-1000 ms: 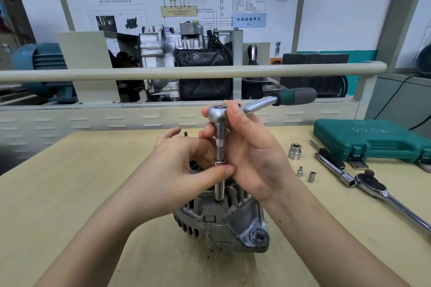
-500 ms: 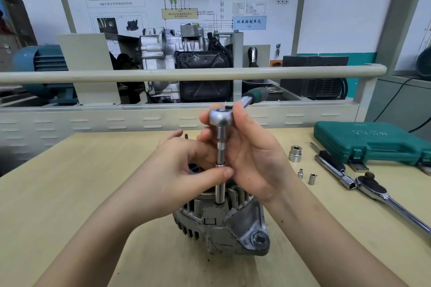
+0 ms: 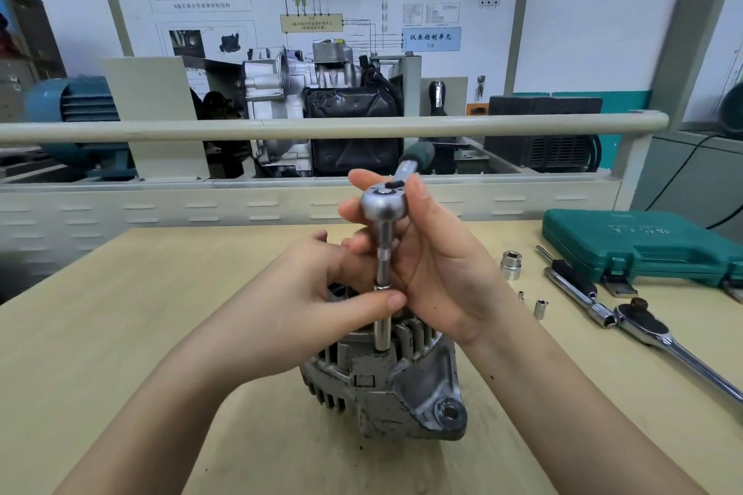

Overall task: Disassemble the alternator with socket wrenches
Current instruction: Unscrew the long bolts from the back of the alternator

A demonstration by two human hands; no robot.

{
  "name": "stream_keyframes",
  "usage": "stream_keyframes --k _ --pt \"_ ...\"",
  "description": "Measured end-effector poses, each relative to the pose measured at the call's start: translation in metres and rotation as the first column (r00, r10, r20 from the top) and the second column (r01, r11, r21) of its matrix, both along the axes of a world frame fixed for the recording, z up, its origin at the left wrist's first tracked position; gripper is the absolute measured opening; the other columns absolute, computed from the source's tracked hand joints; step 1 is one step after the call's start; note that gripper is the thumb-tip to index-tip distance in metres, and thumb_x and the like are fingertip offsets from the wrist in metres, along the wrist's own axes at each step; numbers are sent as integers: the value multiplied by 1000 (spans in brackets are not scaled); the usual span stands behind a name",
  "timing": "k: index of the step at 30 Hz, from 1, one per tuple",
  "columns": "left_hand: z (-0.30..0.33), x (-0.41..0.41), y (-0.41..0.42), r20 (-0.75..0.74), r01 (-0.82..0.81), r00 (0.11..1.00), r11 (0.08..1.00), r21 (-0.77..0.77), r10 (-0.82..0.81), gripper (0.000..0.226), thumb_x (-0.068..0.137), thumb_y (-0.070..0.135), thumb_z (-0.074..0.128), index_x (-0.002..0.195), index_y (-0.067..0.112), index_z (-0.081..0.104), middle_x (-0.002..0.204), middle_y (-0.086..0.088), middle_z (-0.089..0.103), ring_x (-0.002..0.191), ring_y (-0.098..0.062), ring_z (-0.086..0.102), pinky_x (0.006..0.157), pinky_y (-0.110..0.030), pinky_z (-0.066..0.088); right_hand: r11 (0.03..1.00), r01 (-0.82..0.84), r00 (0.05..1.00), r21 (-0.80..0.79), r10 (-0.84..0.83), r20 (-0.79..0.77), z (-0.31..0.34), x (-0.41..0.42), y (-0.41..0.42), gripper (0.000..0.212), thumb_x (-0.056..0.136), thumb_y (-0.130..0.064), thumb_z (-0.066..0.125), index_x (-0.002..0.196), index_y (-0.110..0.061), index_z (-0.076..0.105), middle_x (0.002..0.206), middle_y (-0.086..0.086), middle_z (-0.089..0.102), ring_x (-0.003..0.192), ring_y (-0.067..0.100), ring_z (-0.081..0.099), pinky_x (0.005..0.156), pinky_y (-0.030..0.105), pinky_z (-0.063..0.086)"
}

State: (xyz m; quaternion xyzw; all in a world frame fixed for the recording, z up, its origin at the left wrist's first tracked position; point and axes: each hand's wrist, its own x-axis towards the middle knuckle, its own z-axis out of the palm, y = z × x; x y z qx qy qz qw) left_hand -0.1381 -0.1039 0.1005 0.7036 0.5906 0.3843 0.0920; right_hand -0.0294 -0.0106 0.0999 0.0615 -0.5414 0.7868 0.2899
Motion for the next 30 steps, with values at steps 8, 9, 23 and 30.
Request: stream_keyframes --k 8,9,23,30 --pt "-4 8 2 -148 -156 973 977 148 178 51 58 67 46 58 17 57 70 11 62 80 -2 58 103 -7 8 990 -102 978 -100 81 -191 -6 -1 2 40 52 -29 85 82 -17 61 77 6 69 62 13 63 65 28 55" --pt "-4 9 2 -137 -154 975 976 152 175 49 58 66 46 57 18 54 71 11 61 81 -2 57 103 -10 10 990 -94 977 -102 72 -200 -6 -1 2 37 50 -27 86 77 -18 63 77 6 68 62 14 63 64 28 54" --pt "-6 3 0 -110 -20 993 994 108 32 53 66 59 45 72 11 68 92 10 63 95 17 47 110 -19 14 993 -84 993 -86 76 -88 -3 0 0 43 64 -36 76 95 -17 55 79 -1 70 66 10 65 62 24 54" --pt "-4 7 1 -55 -86 994 987 132 94 50 57 64 48 62 16 61 93 11 62 90 18 39 104 -9 10 996 -43 983 -75 28 -181 -1 3 -2 42 51 -27 82 85 -16 60 79 7 68 75 18 65 73 27 55"
